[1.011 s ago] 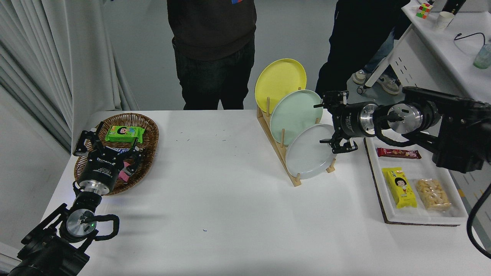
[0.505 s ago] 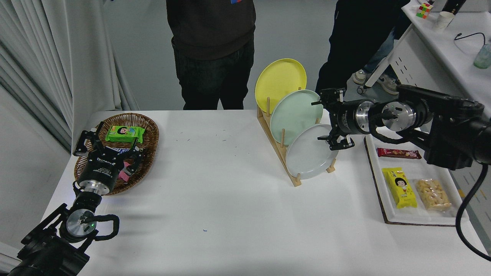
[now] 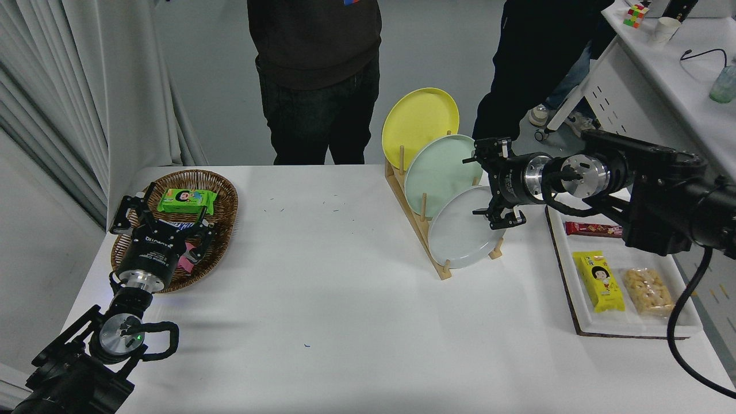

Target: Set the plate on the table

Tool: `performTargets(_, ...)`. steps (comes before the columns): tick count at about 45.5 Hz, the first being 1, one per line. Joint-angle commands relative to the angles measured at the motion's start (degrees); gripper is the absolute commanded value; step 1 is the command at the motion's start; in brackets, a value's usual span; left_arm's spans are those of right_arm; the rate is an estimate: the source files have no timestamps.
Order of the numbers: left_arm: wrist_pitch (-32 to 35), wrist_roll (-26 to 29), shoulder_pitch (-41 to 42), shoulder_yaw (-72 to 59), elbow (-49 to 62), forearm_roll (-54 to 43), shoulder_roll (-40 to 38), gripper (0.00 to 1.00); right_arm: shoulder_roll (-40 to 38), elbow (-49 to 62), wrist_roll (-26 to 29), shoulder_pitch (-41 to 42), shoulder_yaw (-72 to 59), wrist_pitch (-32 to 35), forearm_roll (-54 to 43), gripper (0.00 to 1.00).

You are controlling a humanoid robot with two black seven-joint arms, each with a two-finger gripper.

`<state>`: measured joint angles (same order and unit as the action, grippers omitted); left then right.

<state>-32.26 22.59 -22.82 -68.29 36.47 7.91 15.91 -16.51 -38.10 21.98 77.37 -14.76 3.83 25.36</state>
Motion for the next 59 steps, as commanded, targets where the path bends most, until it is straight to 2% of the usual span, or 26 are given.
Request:
performTargets(1, 0.0, 0.0, 0.1, 0.0, 0.0, 0.0, 0.0, 0.98, 2.7, 4.7, 1.8, -0.1, 0.3, -0.4, 0.1, 1.0)
performTargets(3, 0.0, 0.0, 0.0, 0.0, 0.0, 0.0, 0.0, 0.98, 3.1, 5.3, 1.8, -0.2, 0.3, -0.5, 0.5, 0.94)
performTargets(6, 0.0, 0.0, 0.0, 0.0, 0.0, 0.0, 0.0, 0.98, 3.3, 5.8, 1.8, -0.3, 1.4, -0.9, 0.6, 0.91)
performTargets(17, 0.0, 0.0, 0.1, 0.0, 0.0, 0.0, 0.0, 0.98, 3.3, 5.8, 1.8, -0.4, 2.4, -1.5, 0.2, 0.9)
performTargets(25, 0.0, 0.0, 0.0, 0.0, 0.0, 0.0, 0.0, 0.98, 3.3, 5.8, 1.8, -0.7, 2.1, -1.5, 0.0, 0.85)
performTargets(29, 0.0, 0.0, 0.1, 0.0, 0.0, 0.0, 0.0, 0.98, 3.3, 5.7, 1.8, -0.7, 1.9, -1.4, 0.0, 0.79)
performTargets(49, 0.0, 0.0, 0.0, 0.0, 0.0, 0.0, 0.0, 0.98, 3.2, 5.0, 4.2, -0.4, 2.1, 1.5, 0.4, 0.79)
performTargets(56, 0.0, 0.0, 0.1, 0.0, 0.0, 0.0, 0.0, 0.98, 3.2, 5.0, 5.0, -0.3, 2.1, 2.4, 0.6, 0.69)
performTargets(59, 0.0, 0.0, 0.0, 0.0, 0.0, 0.0, 0.0, 0.98, 3.2, 5.0, 5.1, -0.4, 2.2, 2.4, 0.7, 0.69)
